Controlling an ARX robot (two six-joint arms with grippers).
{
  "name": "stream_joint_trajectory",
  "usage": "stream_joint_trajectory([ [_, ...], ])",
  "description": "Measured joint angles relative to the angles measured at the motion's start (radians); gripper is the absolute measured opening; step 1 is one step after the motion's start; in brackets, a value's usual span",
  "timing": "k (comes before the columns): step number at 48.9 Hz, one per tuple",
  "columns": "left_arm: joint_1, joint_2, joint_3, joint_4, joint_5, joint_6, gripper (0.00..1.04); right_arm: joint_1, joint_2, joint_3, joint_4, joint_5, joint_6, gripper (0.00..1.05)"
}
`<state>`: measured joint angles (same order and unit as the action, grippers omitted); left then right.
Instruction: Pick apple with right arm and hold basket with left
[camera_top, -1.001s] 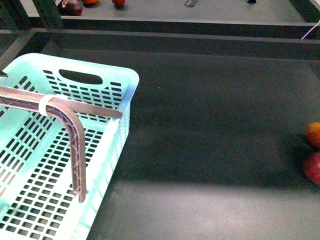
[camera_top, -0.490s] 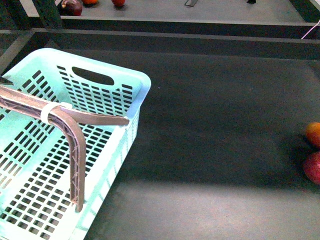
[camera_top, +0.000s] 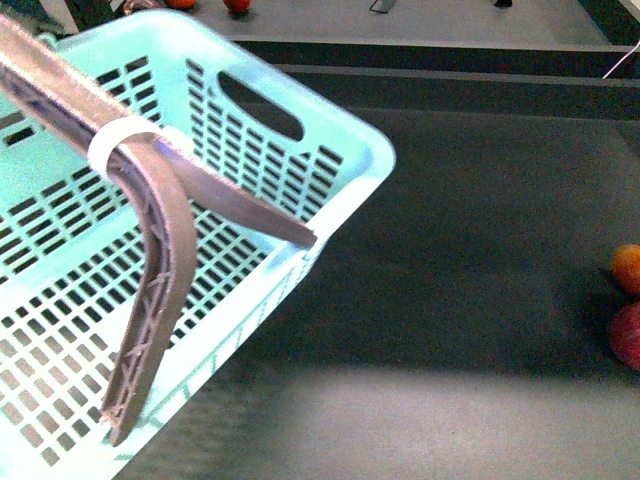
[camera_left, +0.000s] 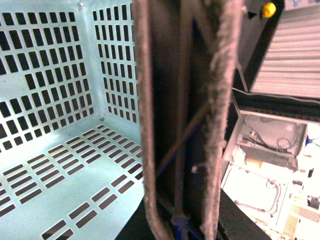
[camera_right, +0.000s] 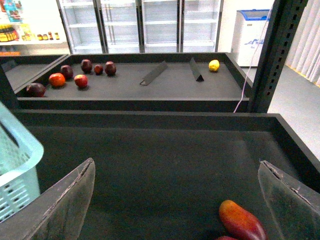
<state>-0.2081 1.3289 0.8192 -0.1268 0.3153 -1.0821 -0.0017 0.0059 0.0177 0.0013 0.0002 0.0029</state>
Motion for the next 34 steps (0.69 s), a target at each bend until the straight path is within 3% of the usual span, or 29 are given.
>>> stream_joint_trajectory([
  [18, -0.299, -0.024, 0.099, -0.031, -0.030, -0.002, 0.08, 0.000, 0.000, 0.000, 0.000, 0.000, 0.000, 0.96],
  [27, -0.386, -0.024, 0.108, -0.015, -0.038, 0.008, 0.08, 0.000, 0.000, 0.000, 0.000, 0.000, 0.000, 0.96],
  [34, -0.401, -0.025, 0.108, -0.010, -0.031, 0.012, 0.08, 0.000, 0.000, 0.000, 0.000, 0.000, 0.000, 0.96],
])
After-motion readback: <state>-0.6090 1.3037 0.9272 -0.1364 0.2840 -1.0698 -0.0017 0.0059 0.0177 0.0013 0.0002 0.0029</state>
